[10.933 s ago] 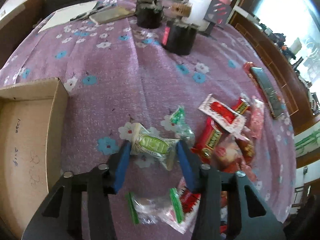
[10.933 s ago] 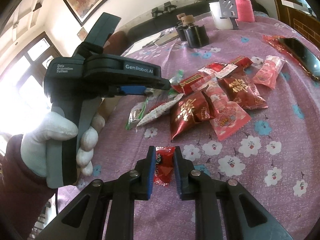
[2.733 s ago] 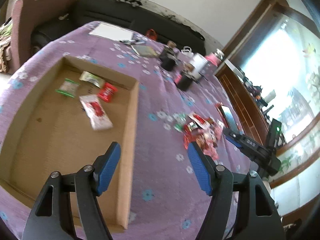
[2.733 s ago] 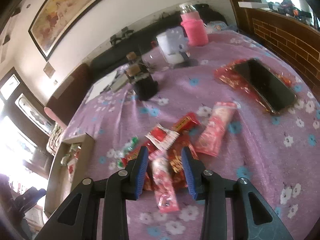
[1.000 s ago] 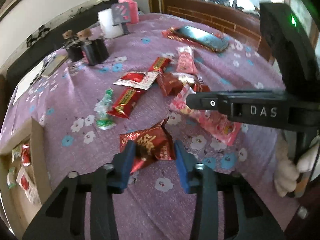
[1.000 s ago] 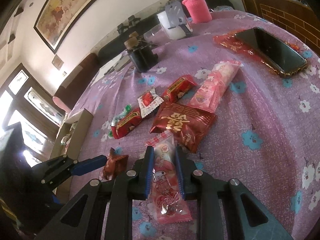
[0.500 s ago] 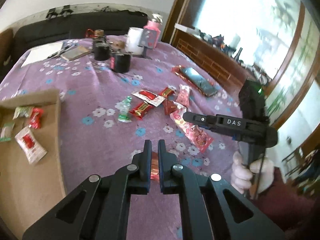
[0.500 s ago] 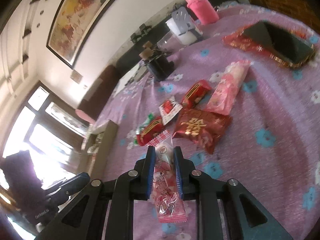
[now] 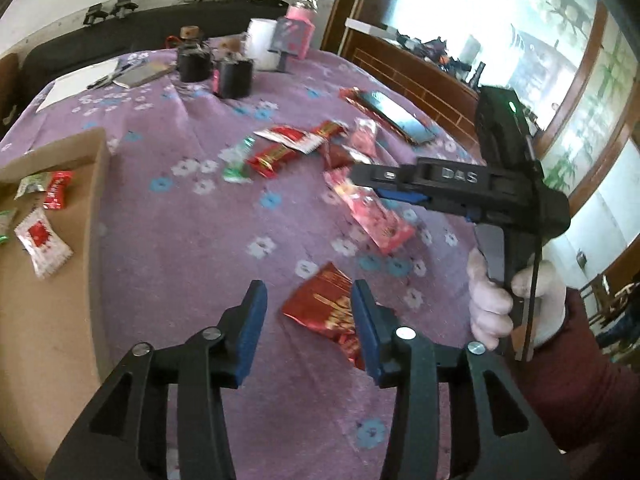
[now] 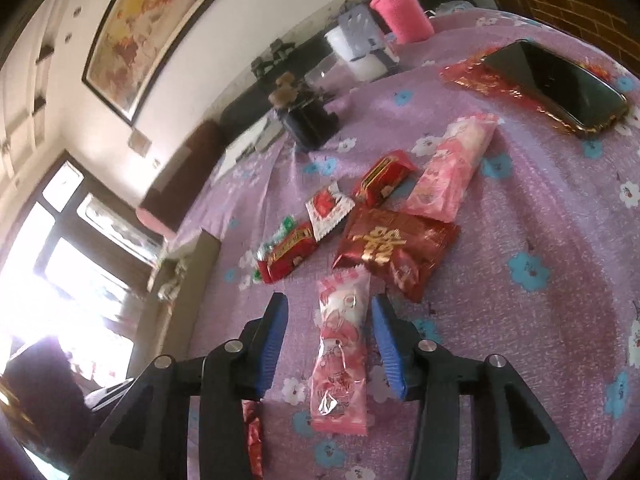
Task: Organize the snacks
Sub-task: 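Grasp the dark red snack bag with the left gripper while the right holds the pink bar, then carry the pink bar and dark red bag over the box and open both grippers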
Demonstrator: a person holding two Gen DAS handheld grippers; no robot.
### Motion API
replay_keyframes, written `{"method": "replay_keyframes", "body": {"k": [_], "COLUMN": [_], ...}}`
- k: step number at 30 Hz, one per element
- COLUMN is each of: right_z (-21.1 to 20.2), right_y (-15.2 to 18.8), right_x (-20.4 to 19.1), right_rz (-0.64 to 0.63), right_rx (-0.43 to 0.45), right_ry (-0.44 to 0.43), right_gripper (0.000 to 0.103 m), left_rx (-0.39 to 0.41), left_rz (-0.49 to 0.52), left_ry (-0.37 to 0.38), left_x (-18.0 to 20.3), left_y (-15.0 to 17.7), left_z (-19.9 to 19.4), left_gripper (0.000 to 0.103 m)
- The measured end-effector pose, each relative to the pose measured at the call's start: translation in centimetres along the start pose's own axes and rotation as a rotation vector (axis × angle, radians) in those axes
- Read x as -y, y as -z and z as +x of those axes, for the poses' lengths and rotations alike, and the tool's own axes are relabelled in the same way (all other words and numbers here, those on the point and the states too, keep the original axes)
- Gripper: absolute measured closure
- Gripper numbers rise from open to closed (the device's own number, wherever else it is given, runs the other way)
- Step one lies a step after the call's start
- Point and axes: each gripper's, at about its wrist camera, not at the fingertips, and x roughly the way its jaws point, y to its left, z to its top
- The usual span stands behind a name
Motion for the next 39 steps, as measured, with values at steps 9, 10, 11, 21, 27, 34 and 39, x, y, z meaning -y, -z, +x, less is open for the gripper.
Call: {"method": "replay_keyframes", "body": {"k": [9,10,11,21,27,34,39], "right_z": [1.8,1.6,1.2,-0.4,-0.3,0.0,0.2], "right_y": [1.6,1.4,1.1,0.3,0.4,0.6,0.6], "right_x": [-3.3,-2.8,-1.8,4.7,4.3,3.5,2.4], "right_rz": [-0.194,-0.167,-0.11,0.29,0.272,0.235,0.213], "right_rx": [-0.044,-0.039,-0.037,-0.023,-0.033,-0.052,-0.06], "right_ry": [0.131,0.117,0.074,-0.458,-0.424,-0.387,-0.337], "right_gripper": [0.081,0.081,0.082,0.082,0.082,0.082,0.082], "left_rx": [-0.004,-0.017,-0.027,-0.073,-0.002,0.136,0.141], "left_rz": [0.208,0.224,0.235,0.124,-0.029,-0.163,-0.258], "left_ry": [-0.172,-0.185,-0.195,-0.138,-0.051,-0.122,-0.253], "left_x": [4.6,5.0,5.2,4.5,1.5,-3.9,-10.0], "left_y": [1.3,1.3,1.3,0.3,0.4,0.0,0.4], "left_z": [2.4,2.8,3.2,4.7,1.8,-5.9,-9.2], "left_gripper": [0.03,0.025,0.024,0.082,0.082,0.081,0.081]}}
